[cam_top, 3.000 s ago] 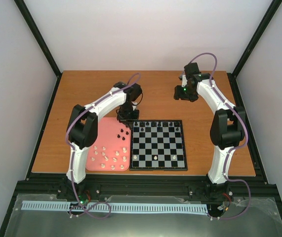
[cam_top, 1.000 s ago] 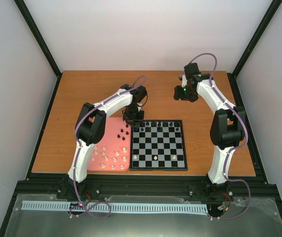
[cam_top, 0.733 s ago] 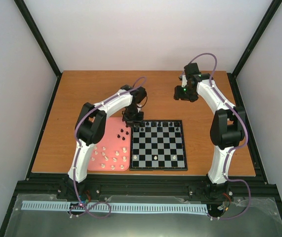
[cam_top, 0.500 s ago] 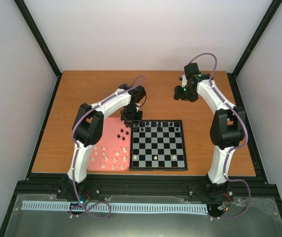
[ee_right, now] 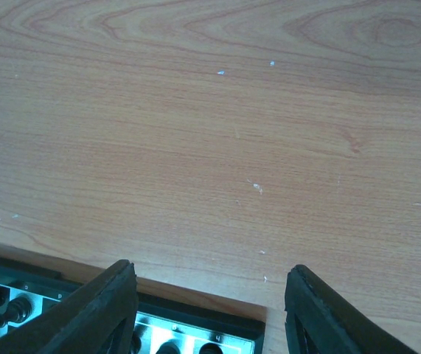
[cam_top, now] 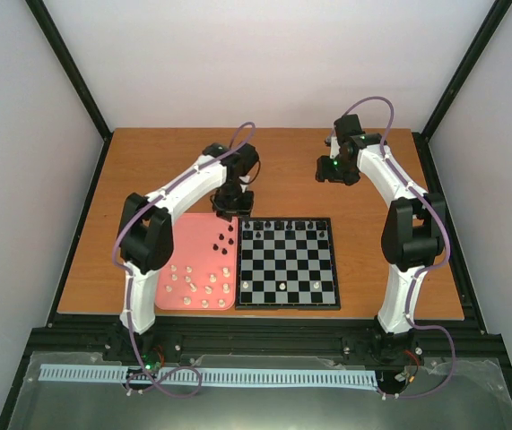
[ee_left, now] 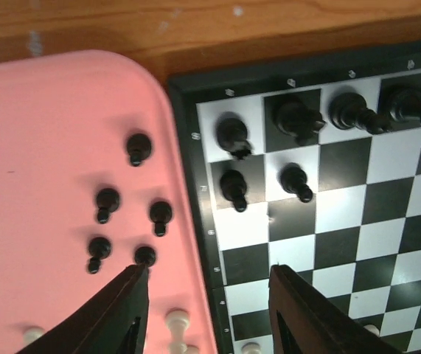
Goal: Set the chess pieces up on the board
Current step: Pick up the chess piece from the storage box.
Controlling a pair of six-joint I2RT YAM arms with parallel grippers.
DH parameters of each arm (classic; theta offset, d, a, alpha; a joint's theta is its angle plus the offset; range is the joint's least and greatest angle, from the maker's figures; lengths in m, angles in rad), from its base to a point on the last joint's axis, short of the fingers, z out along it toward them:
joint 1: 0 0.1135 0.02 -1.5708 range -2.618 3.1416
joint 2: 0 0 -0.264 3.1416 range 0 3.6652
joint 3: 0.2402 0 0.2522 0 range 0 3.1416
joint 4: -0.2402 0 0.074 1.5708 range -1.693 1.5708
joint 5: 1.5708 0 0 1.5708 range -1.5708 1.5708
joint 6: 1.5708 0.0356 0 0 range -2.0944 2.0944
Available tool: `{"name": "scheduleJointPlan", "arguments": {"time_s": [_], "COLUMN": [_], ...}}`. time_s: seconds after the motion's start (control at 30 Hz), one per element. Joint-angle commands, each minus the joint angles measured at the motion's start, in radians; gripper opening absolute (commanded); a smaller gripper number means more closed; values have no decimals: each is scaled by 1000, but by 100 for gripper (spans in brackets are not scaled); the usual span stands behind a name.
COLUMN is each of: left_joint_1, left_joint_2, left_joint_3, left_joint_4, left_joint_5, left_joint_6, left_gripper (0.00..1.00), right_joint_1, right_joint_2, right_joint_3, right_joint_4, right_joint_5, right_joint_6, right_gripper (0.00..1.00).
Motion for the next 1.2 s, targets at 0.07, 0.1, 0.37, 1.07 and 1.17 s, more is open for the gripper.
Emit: {"name": "scheduleJointPlan", "arguments": {"time_s": [0.07,0.1,0.37,1.07,1.17], "left_joint_1": [98,101,103,102,102], "left_joint_2": [-58,-45,35,124,140], "left_joint_3": [-45,-49,-56,-79,-64], "left_joint_4": [20,24,65,114,110], "left_joint_5": [-62,-64,-25,39,44], "left_joint_6": [18,24,38,63,64], "left_gripper": [47,46,39,33,33], "right_joint_1": [-9,-9,-9,-10,-9], "right_joint_2": [-44,-43,-35,-17,-18], "right_joint_3": [-11,-10,-3,-5,-5], "right_joint_4": [5,5,2,6,5], "right_joint_5": [-2,-4,3,7,11], "right_joint_6": [-11,-10,-12,-13,-14], "right_gripper": [55,55,55,55,55]}}
